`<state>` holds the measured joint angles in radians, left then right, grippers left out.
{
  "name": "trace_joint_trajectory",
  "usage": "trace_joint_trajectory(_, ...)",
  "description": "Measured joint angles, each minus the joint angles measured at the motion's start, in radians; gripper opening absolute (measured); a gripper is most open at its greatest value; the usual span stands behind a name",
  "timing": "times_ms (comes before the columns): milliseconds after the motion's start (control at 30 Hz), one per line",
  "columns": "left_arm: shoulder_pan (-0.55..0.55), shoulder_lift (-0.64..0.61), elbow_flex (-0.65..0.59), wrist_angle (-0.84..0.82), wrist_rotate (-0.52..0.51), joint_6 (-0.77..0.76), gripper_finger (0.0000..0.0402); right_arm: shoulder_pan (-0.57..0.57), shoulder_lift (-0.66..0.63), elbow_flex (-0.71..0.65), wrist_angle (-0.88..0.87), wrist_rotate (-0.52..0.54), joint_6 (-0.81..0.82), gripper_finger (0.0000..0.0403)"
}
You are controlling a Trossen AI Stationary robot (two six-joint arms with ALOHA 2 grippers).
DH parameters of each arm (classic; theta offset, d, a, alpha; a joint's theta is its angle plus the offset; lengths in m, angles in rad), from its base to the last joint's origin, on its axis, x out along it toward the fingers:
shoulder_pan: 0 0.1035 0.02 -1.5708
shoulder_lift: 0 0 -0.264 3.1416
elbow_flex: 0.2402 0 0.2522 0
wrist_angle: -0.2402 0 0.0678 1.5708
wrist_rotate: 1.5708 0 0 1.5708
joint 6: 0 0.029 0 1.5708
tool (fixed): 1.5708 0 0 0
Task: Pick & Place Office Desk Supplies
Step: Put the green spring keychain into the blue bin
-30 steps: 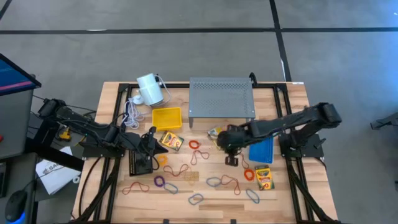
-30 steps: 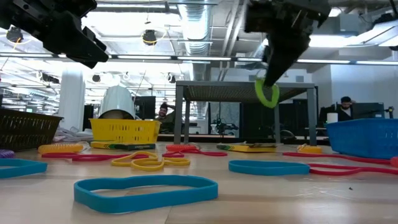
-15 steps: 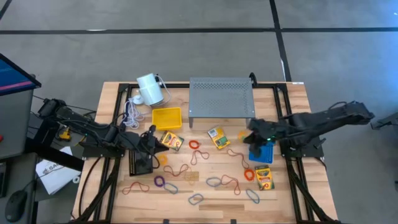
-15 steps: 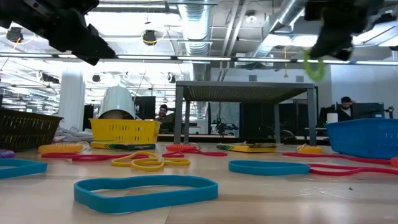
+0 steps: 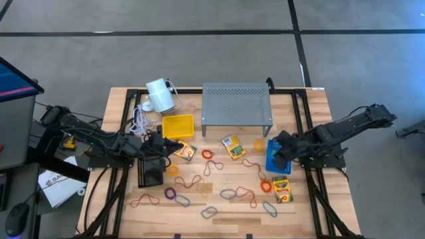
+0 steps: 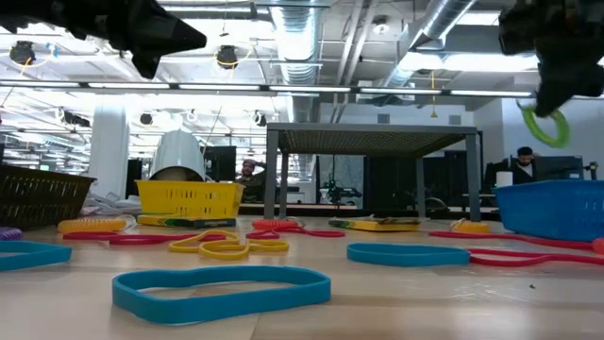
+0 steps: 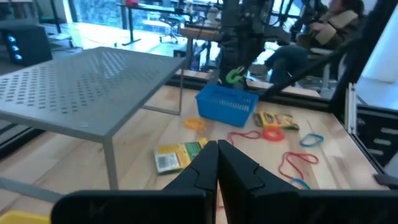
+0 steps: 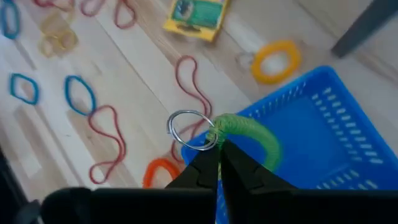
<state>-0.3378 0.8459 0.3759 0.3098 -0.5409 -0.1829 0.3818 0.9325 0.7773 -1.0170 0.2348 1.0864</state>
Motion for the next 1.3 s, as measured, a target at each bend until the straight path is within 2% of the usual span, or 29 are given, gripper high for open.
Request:
trace_joint_trajectory(133, 0.009, 0.0, 0.0, -0.005, 0.003, 0.025, 0.0002, 0.021, 0.091, -0.001, -0.069, -0.028, 0.047, 0.0)
trace_joint_trajectory(300, 0.043, 0.0, 0.0, -0.009, 0.013, 0.037, 0.0002, 0.031, 0.189, -0.001, -0.074, -0.058, 0.04, 0.0)
trace_joint_trajectory(500, 0.08, 0.0, 0.0, -0.019, 0.049, 0.048, 0.0002, 0.03, 0.254, -0.001, -0.078, -0.08, 0.017, 0.0)
trace_joint_trajectory(1300, 0.085, 0.0, -0.001, -0.047, 0.078, 0.047, 0.0002, 0.015, 0.267, 0.0, -0.078, -0.08, -0.024, 0.0003)
